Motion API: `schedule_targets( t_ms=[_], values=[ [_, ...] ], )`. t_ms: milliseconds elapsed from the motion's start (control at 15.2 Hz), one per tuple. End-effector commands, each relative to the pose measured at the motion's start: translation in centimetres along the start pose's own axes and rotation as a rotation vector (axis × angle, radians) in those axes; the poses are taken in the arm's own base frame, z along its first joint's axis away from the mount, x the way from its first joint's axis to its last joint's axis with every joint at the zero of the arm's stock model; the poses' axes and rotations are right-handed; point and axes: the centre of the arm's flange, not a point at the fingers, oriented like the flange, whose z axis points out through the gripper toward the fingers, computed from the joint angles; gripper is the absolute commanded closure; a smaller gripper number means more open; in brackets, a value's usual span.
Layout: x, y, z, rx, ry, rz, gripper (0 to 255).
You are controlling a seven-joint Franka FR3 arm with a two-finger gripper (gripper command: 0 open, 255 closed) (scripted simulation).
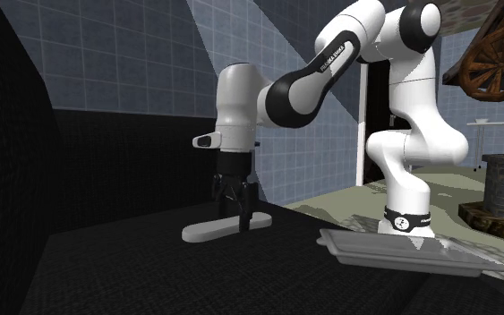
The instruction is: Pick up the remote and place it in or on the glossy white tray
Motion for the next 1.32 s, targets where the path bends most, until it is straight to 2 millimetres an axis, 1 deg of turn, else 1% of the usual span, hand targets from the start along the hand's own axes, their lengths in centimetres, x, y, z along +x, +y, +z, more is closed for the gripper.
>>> schedule_targets(
  t_ms=[0,264,330,924,1254],
  values=[
    [0.0,0.0,0.1,0.0,0.0,0.0,0],
    [0.0,0.0,0.1,0.0,0.0,0.0,0],
    [0.0,0.0,0.1,0.0,0.0,0.0,255],
    [0.0,0.0,0.1,0.0,0.0,0.0,255],
    [0.1,0.0,-2.6,0.0,0.0,0.0,255]
  ],
)
